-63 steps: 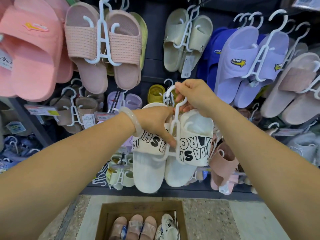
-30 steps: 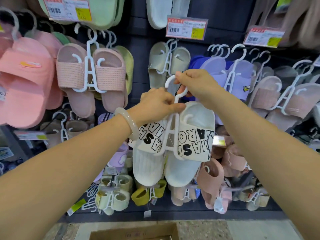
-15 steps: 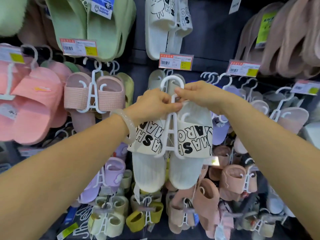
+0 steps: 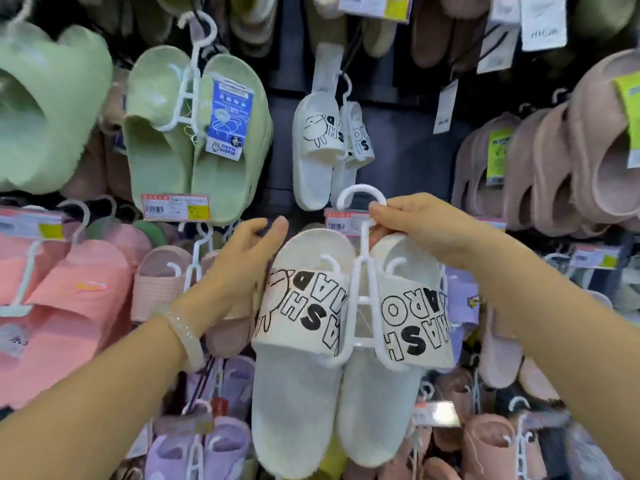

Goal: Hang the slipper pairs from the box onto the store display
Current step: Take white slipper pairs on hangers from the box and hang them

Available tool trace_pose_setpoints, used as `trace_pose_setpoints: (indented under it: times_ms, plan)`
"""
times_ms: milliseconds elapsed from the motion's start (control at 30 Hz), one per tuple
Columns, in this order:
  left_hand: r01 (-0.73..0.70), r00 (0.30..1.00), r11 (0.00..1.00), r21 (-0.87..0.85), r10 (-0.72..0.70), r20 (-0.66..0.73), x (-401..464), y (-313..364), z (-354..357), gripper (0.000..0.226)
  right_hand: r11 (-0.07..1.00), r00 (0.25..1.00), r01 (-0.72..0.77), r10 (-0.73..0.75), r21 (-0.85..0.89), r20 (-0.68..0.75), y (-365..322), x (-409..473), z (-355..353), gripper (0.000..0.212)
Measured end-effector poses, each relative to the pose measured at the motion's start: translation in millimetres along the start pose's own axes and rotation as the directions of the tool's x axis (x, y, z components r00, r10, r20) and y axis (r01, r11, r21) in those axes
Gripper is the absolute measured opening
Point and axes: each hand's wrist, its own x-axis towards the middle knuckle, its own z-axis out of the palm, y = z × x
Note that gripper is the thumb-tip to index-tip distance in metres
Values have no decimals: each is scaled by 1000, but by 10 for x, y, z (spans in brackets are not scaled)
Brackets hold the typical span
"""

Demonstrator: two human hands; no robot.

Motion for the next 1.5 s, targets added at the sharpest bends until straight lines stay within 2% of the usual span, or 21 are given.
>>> trace_pose_setpoints:
  times_ms: [67,133,200,300,467,600,700,800,967,1067,1133,1200,1267,1400,1500]
  plan:
    - [146,981,987,-66,-135,139,11,-23,-67,60,1000,999,2,-2,4,-41,-116,53,-52,33]
    - [223,955,966,-129,-190,229,13,-15,-72,62,1000,998,10,-11,-23,-68,-232,100,-93,34]
    - [178,956,973,-146,-136,259,14,96,-44,55,997,996,8,-15,-81,-85,-324,145,-126,34]
    - [79,965,991,-108,-49,256,62,263,22,63,995,994,-5,-5,-99,-105,-410,195,-222,32]
    - [33,970,997,-74,-14,241,190,376,85,79,990,991,5,-25,-144,-134,-493,202,-382,35]
    - [44,946,983,-176,16,324,248,363,115,73,989,987,31,-53,-145,-150,-500,276,-509,36]
    - [23,895,988,-151,46,443,275,273,130,111,984,987,29,-56,-176,-149,-442,391,-626,36]
    - [-20,896,996,-83,55,440,316,248,201,131,963,992,-28,-7,-267,-127,-384,515,-759,39]
    - [-100,933,995,-2,94,347,416,306,339,121,854,985,-105,19,-510,-172,-324,711,-976,60]
    - [-127,933,991,32,108,343,440,328,405,122,802,982,-117,4,-586,-190,-286,773,-1031,49]
    - [-135,930,990,38,114,351,445,318,429,121,808,980,-120,4,-577,-197,-247,825,-1053,45]
    - [-136,926,990,39,112,362,438,315,431,118,822,986,-111,22,-559,-165,-194,904,-1089,57]
    - [-133,919,991,31,111,377,413,326,417,116,855,994,-76,27,-513,-102,-178,936,-1101,49]
    - [-124,923,991,41,100,371,419,399,336,135,959,997,73,-61,-272,52,-245,974,-1151,34]
    - [-179,910,982,67,139,391,463,534,265,134,956,988,151,-140,-251,62,-327,1043,-1185,34]
